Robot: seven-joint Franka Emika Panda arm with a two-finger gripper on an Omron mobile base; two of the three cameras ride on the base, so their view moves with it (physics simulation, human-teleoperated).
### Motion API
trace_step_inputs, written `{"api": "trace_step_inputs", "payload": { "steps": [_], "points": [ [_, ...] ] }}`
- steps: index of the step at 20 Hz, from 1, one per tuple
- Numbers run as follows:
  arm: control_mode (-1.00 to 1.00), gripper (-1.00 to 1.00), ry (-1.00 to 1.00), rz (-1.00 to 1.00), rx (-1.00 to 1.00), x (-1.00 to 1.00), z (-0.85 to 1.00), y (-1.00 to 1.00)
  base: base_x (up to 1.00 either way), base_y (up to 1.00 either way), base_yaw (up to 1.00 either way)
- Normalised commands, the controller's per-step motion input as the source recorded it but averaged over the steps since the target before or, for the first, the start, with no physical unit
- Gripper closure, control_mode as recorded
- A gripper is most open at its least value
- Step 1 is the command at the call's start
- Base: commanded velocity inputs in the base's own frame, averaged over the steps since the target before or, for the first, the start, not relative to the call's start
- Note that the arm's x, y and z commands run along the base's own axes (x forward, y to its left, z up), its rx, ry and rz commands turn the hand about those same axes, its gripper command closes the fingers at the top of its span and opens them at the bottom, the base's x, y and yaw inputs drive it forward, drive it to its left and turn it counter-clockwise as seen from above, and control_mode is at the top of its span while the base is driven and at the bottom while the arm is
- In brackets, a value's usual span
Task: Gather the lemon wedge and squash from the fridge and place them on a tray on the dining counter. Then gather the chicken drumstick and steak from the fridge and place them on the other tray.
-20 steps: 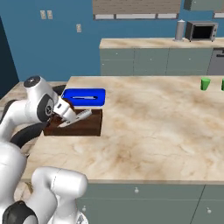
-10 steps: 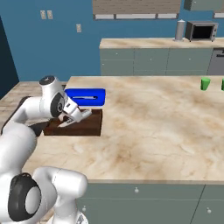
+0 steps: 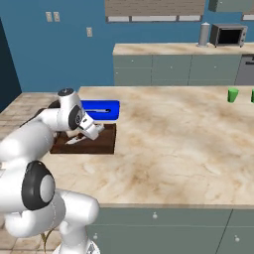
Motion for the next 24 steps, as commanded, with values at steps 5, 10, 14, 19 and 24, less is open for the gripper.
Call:
{"api": "trace_step_inputs", "payload": {
  "steps": [5, 10, 14, 19, 24],
  "points": [
    [-1.00, 1.00, 0.07, -0.06, 0.03, 0.41, -0.32, 0.00, 0.00, 0.00, 0.00],
    [-1.00, 1.00, 0.06, -0.06, 0.04, 0.44, -0.28, 0.00, 0.00, 0.00, 0.00],
    [-1.00, 1.00, 0.06, -0.06, 0.03, 0.44, -0.28, 0.00, 0.00, 0.00, 0.00],
    [-1.00, 1.00, 0.06, -0.06, 0.03, 0.38, -0.29, 0.01, 0.00, 0.00, 0.00],
    [-1.00, 1.00, 0.04, -0.05, 0.06, 0.21, -0.26, 0.04, 0.00, 0.00, 0.00]
  ]
}}
